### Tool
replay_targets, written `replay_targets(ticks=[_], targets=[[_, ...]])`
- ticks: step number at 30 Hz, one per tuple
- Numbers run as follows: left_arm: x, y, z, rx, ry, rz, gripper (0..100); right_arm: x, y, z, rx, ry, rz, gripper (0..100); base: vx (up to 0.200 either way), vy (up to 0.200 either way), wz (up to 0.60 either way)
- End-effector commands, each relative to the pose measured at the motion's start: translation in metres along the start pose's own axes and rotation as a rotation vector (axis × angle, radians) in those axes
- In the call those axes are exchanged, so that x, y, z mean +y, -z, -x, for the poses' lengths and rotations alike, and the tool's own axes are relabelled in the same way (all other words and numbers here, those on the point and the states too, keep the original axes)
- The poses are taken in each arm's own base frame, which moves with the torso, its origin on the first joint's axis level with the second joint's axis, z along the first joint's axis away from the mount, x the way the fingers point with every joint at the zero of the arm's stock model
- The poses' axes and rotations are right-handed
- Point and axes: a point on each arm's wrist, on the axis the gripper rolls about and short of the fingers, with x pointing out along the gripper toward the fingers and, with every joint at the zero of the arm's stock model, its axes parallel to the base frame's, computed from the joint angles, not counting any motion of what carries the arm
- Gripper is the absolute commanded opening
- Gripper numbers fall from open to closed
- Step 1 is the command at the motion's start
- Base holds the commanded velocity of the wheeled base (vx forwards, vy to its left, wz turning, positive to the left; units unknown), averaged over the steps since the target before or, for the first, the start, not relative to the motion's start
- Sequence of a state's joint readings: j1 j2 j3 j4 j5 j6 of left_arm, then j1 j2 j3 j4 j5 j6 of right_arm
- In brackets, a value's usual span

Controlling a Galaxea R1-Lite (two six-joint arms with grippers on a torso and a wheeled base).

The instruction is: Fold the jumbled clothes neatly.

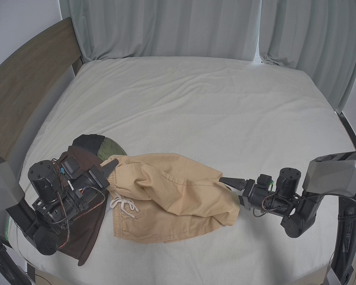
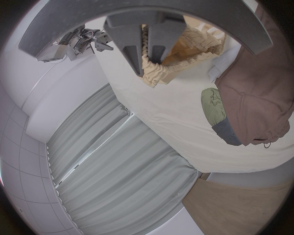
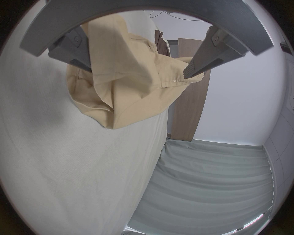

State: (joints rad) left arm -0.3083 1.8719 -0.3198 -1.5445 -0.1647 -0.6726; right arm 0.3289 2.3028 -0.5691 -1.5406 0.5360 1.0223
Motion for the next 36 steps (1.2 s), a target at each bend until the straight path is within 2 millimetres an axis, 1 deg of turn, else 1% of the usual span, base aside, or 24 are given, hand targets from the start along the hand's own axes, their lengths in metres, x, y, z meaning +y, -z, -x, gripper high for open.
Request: replay_targets(ticks=[1,4,6,8,13,17,24,25,28,32,36], targets=[[0.001,0.001,0.000,0.004,-0.004,0.002,0,-0.008,-0.003,-0.009,-0.007,-0.003,0.001,100,0.000,0.000,0.00],[0.001,0.001,-0.001,0.004,-0.004,0.002,0,-0.004,-0.003,-0.004,-0.009,-0.004,0.001,100,0.000,0.000,0.00],[0.001,0.002,-0.001,0.006,-0.005,0.002,0,0.005,-0.003,0.001,-0.011,-0.015,0.007,100,0.000,0.000,0.00],[0.001,0.002,-0.001,0.006,-0.005,0.002,0,0.010,-0.004,0.003,-0.013,-0.023,0.010,100,0.000,0.000,0.00],[0.002,0.002,-0.001,0.007,-0.006,0.002,0,0.025,-0.011,0.010,-0.037,-0.058,0.008,100,0.000,0.000,0.00],[0.002,0.003,-0.002,0.012,-0.009,0.003,0,0.026,-0.011,0.010,-0.034,-0.061,-0.024,100,0.000,0.000,0.00],[0.002,0.003,-0.002,0.012,-0.009,0.002,0,0.016,-0.004,0.005,-0.008,-0.039,-0.043,100,0.000,0.000,0.00],[0.002,0.003,-0.002,0.012,-0.009,0.003,0,0.014,-0.003,0.004,-0.004,-0.035,-0.046,0,0.000,0.000,0.00],[0.002,0.003,-0.002,0.011,-0.008,0.003,0,0.014,-0.001,0.003,0.000,-0.034,-0.047,0,0.000,0.000,0.00],[0.003,0.003,-0.002,0.012,-0.009,0.003,0,0.008,0.003,0.001,0.015,-0.017,-0.059,0,0.000,0.000,0.00],[0.003,0.006,-0.003,0.022,-0.011,0.005,0,0.013,0.002,0.007,0.010,-0.022,-0.056,0,0.000,0.000,0.00]])
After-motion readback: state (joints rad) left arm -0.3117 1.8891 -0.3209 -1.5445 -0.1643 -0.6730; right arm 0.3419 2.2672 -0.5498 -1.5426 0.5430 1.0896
